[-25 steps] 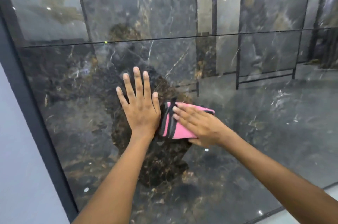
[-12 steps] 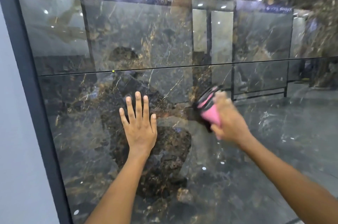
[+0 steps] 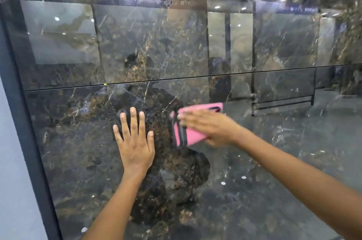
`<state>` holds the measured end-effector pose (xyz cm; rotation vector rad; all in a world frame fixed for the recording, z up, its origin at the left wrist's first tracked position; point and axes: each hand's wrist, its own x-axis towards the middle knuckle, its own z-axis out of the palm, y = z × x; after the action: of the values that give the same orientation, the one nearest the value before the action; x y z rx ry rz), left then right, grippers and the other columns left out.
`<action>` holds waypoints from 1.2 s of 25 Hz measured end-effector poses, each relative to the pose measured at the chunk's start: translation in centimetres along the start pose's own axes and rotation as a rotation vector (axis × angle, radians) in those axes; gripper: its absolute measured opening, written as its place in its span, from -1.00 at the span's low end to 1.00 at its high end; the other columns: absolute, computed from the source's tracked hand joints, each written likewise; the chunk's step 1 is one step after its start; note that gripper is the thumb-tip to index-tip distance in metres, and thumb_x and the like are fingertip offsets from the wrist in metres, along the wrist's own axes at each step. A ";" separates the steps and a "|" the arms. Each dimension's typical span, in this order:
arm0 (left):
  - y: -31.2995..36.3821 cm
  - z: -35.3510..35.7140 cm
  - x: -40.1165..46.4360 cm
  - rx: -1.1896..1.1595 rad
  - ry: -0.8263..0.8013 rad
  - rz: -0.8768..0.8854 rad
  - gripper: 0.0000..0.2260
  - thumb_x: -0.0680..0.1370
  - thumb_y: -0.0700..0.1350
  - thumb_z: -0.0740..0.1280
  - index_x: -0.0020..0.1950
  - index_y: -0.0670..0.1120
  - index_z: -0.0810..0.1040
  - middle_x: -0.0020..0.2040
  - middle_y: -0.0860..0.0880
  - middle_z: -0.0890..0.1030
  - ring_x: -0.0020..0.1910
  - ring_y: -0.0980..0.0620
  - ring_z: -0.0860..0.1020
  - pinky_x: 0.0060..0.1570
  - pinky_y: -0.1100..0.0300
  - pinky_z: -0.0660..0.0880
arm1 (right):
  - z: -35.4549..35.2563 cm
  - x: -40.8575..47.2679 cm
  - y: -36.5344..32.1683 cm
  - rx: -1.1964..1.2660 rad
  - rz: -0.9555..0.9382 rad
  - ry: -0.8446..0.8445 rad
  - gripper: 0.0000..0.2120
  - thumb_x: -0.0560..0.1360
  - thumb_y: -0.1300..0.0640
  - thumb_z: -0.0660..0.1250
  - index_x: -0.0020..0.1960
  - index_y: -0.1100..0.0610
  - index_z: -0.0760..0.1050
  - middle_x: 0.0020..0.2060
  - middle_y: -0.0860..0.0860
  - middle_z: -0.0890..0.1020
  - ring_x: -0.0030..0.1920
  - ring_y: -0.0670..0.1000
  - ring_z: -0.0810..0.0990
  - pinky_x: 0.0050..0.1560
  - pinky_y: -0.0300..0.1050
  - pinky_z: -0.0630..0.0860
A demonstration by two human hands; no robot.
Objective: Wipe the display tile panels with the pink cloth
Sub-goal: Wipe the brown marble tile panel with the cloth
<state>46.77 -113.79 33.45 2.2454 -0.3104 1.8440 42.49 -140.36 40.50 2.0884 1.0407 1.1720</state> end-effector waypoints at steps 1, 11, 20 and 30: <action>0.0 0.0 0.1 0.007 0.007 0.001 -0.46 0.65 0.03 0.01 0.59 -0.13 0.05 0.61 -0.07 -0.04 0.59 -0.10 -0.14 0.52 -0.13 -0.19 | -0.4 -0.7 2.3 0.009 0.175 0.092 -0.31 0.38 0.16 0.19 0.50 0.22 0.17 0.48 0.19 0.28 0.51 0.18 0.18 0.50 0.15 0.15; 0.5 -0.2 0.2 0.052 0.044 -0.031 -0.49 0.66 0.02 0.03 0.58 -0.15 0.11 0.57 -0.19 0.15 0.55 -0.24 0.02 0.51 -0.12 -0.17 | 3.7 -6.9 -2.3 0.047 -0.013 0.157 -0.28 0.25 0.24 0.31 0.41 0.22 0.29 0.38 0.18 0.44 0.42 0.15 0.29 0.44 0.04 0.17; 7.0 2.8 -8.3 0.095 -0.048 -0.265 -0.48 0.70 0.05 -0.09 0.59 -0.19 -0.01 0.57 -0.27 0.08 0.54 -0.29 -0.03 0.51 -0.08 -0.22 | 10.0 -14.3 -9.2 0.195 0.039 0.187 -0.27 0.24 0.29 0.35 0.42 0.25 0.36 0.43 0.13 0.37 0.51 0.08 0.21 0.49 0.01 0.15; 8.0 3.1 -8.4 0.144 -0.034 -0.316 -0.48 0.68 -0.04 -0.04 0.56 -0.30 0.04 0.55 -0.34 0.07 0.53 -0.34 -0.02 0.50 -0.14 -0.14 | 12.7 -16.9 -13.3 0.271 0.226 0.255 -0.29 0.26 0.33 0.37 0.42 0.25 0.36 0.41 0.10 0.40 0.48 0.13 0.28 0.46 0.08 0.19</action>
<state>45.71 -122.19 24.87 2.2615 0.1699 1.7093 43.05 -147.63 16.61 2.3598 1.1552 1.5122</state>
